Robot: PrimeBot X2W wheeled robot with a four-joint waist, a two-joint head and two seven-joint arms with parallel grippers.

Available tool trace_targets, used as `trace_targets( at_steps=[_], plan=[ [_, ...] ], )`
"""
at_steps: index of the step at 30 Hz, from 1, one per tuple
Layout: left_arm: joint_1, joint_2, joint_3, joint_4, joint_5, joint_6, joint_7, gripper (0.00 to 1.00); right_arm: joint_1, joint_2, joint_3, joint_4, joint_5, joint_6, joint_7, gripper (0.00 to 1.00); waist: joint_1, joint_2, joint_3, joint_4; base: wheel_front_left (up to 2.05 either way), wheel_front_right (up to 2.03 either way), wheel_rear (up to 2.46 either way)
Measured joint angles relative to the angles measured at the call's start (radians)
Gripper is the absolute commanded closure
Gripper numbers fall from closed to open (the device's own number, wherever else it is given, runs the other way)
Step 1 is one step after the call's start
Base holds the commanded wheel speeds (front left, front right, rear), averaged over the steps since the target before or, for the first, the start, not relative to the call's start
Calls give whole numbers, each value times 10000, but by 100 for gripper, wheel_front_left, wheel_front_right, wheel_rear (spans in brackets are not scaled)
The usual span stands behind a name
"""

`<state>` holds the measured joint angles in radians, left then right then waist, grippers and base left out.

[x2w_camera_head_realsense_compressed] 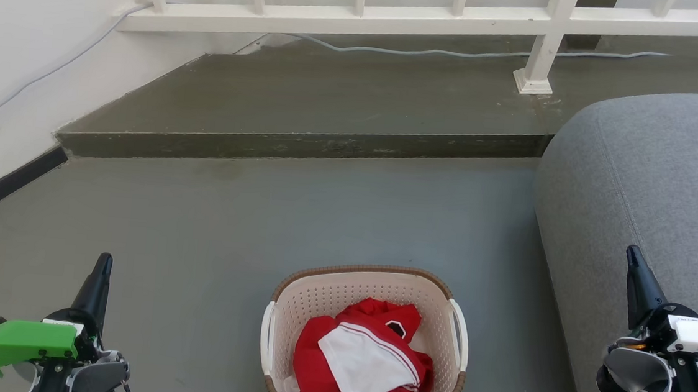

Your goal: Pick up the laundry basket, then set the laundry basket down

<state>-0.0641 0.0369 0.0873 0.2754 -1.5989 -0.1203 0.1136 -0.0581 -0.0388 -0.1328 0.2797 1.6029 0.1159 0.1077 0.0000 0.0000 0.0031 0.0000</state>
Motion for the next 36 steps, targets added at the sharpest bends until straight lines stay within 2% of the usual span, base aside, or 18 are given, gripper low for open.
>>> trace_targets(
  at_steps=[36],
  plan=[
    [0,0,-2,0,0,0,0,100,0,0,0,0,0,0,2,100,0,0,0,0,0,0,0]
  ],
)
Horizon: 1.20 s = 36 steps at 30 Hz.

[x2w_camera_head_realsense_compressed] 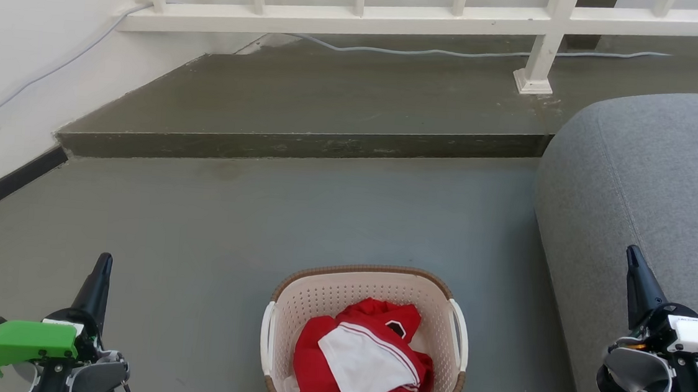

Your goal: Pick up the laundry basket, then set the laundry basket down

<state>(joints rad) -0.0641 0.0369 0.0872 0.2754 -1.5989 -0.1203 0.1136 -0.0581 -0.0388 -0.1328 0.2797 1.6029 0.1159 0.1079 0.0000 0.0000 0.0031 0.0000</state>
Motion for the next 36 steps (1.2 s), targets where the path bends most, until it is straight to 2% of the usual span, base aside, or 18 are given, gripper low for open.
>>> trace_targets(
  at_steps=[13,14,20,36],
  plan=[
    [0,0,0,0,0,0,0,100,0,0,-2,0,0,0,-2,100,0,0,0,0,0,0,0],
    [18,-8,2,48,2,6,0,0,23,12,4,44,-4,-17,-2,0,0,0,0,0,0,0,0],
    [453,-226,-13,477,2,21,-2,0,492,247,90,489,-4,-29,-17,0,0,0,3,1,0,0,0],
    [441,-169,-23,52,180,21,-180,0,463,236,765,90,-17,-29,-568,0,0,0,45,-4,0,0,0]
  ],
)
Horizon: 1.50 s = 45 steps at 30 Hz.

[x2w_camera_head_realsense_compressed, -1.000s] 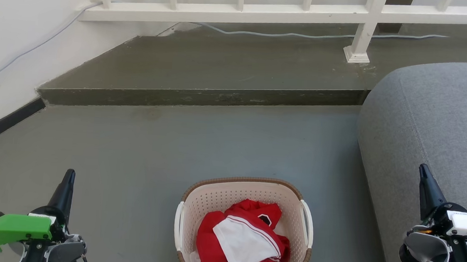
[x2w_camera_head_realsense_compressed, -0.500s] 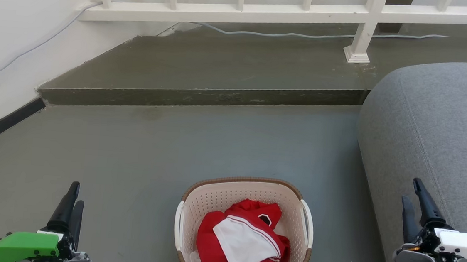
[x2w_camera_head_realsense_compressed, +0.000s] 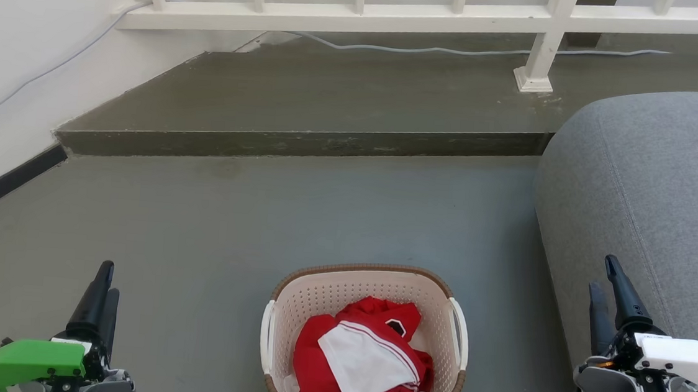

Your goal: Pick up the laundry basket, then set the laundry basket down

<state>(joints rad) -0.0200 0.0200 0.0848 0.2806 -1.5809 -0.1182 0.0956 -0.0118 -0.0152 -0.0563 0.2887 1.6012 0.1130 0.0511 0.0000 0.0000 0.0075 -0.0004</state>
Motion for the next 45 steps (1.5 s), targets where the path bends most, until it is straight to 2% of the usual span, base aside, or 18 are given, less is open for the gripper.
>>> trace_targets(
  at_steps=[19,36,45],
  plan=[
    [-2,550,-604,-690,1312,-2,-817,0,-238,-102,825,-395,-1737,2,-696,0,0,0,88,-27,0,0,0],
    [-2,1258,-1476,-957,3227,-2,-1687,0,-461,-144,1716,-470,-4679,8,-1267,0,0,0,118,-57,0,0,0],
    [-2,1603,-1615,-918,4757,-4,-2036,0,-598,-169,2054,-577,-6176,-111,-1567,0,0,0,95,-65,0,0,0]
  ],
)
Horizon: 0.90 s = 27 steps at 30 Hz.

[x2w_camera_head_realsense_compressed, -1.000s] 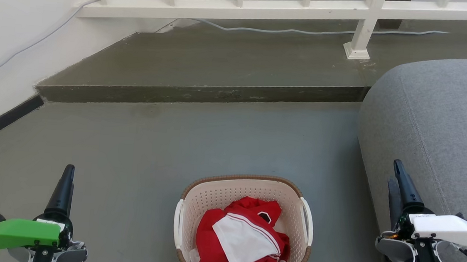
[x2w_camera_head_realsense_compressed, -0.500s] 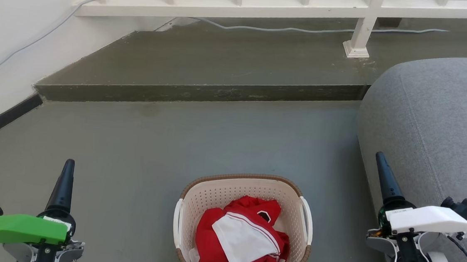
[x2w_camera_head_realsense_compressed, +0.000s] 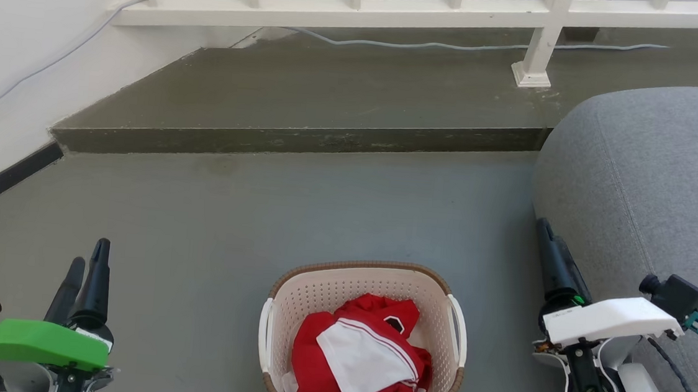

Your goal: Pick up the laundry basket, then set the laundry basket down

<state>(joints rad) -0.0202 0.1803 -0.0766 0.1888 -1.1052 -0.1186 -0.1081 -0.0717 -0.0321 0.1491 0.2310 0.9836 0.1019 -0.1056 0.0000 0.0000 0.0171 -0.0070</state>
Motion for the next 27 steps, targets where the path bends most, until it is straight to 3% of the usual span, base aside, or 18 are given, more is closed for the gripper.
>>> trace_targets(
  at_steps=[13,27],
  plan=[
    [-13,10,94,-94,2194,-13,-447,0,-130,-36,692,-77,-2500,-529,-451,0,0,0,36,-18,0,0,0],
    [-30,10,46,-270,4266,-56,-936,0,-246,-88,1369,-261,-4364,-1055,-963,0,0,0,61,-33,0,0,0]
  ],
)
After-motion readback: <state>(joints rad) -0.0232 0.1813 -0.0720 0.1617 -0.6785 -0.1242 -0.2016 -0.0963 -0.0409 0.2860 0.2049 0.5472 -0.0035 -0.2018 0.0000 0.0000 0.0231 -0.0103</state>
